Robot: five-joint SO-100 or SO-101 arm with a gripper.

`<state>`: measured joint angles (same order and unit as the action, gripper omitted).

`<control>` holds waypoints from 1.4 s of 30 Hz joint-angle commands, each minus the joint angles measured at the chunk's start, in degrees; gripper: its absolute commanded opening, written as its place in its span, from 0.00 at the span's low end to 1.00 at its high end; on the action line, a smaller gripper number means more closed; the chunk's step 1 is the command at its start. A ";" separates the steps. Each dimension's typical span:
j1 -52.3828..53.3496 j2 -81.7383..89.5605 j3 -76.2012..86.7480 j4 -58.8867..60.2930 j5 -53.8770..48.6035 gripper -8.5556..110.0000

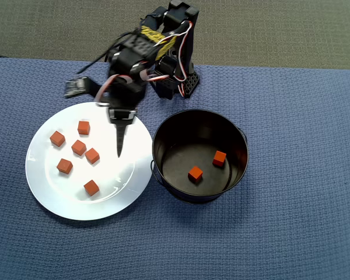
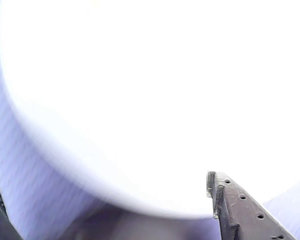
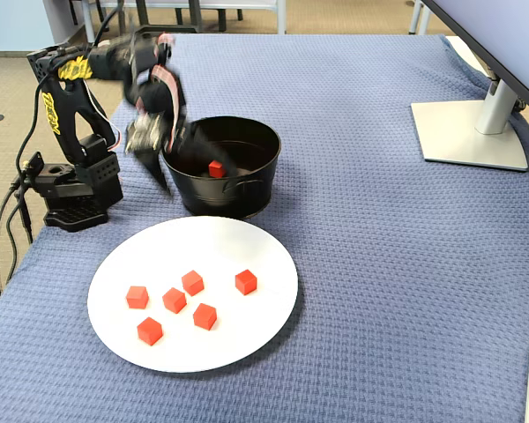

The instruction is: Pick up the red cubes from the white plate and place them in the black recipient

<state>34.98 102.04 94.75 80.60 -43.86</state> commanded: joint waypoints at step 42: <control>21.27 -22.32 6.06 -23.73 -3.43 0.32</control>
<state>55.55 80.07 106.08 55.28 -47.72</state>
